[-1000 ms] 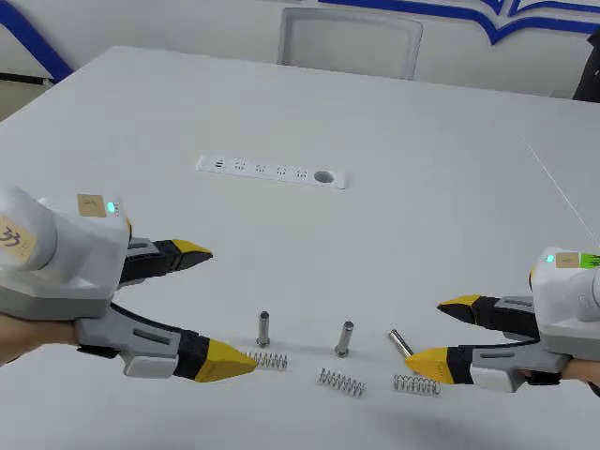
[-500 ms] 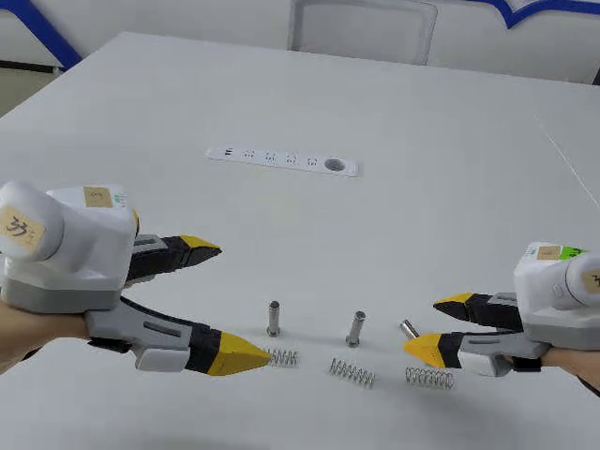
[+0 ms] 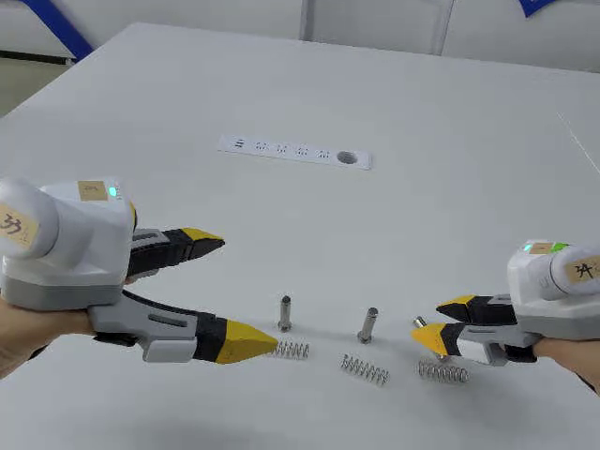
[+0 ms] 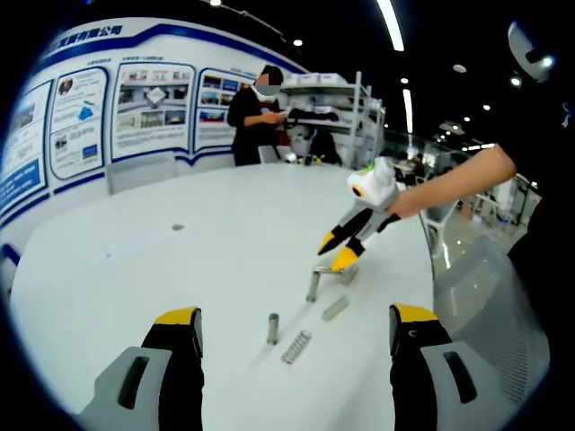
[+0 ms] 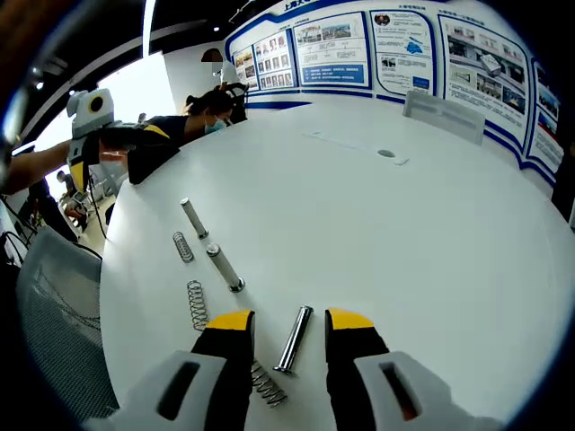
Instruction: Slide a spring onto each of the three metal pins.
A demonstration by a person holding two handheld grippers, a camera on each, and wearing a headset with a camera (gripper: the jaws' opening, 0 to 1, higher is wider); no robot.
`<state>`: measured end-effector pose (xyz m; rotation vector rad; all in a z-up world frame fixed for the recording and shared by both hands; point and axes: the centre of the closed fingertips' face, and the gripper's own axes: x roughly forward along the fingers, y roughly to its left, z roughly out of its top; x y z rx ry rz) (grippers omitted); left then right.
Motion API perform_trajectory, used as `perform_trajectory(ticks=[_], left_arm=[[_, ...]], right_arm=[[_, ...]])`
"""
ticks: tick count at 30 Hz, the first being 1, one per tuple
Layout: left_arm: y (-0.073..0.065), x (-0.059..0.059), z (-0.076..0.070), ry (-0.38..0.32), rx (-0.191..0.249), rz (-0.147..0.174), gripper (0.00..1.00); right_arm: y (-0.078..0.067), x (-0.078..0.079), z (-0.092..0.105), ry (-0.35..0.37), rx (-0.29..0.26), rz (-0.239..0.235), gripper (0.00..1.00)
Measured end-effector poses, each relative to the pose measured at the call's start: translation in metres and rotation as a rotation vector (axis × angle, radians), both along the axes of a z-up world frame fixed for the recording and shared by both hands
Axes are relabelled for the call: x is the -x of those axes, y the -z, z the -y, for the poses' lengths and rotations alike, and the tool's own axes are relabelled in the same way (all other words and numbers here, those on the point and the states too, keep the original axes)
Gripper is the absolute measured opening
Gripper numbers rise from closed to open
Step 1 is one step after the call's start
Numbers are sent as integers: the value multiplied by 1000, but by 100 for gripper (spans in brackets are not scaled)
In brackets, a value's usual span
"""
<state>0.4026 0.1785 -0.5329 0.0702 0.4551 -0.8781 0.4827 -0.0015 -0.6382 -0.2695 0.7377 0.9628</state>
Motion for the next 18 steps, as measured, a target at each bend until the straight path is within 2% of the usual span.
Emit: perform_trajectory(ticks=[5,7,11,13,18], left_arm=[[3,3,0,6,-3,-12,87],[2,2,1,7,2,-12,87],[0,-1,0,1,5,-7,87],[-1,-2,0,-5,12,-8,87],[2,-1,1,0,7,-16,86]], right_arm=[[10,-8,1,37,35,1,26],[13,-10,0,50,38,-13,25],[18,-15,-1,57,72,0,21],[21,-15,-2,60,70,-16,20],[26,-11,-4,44,95,-20,19]])
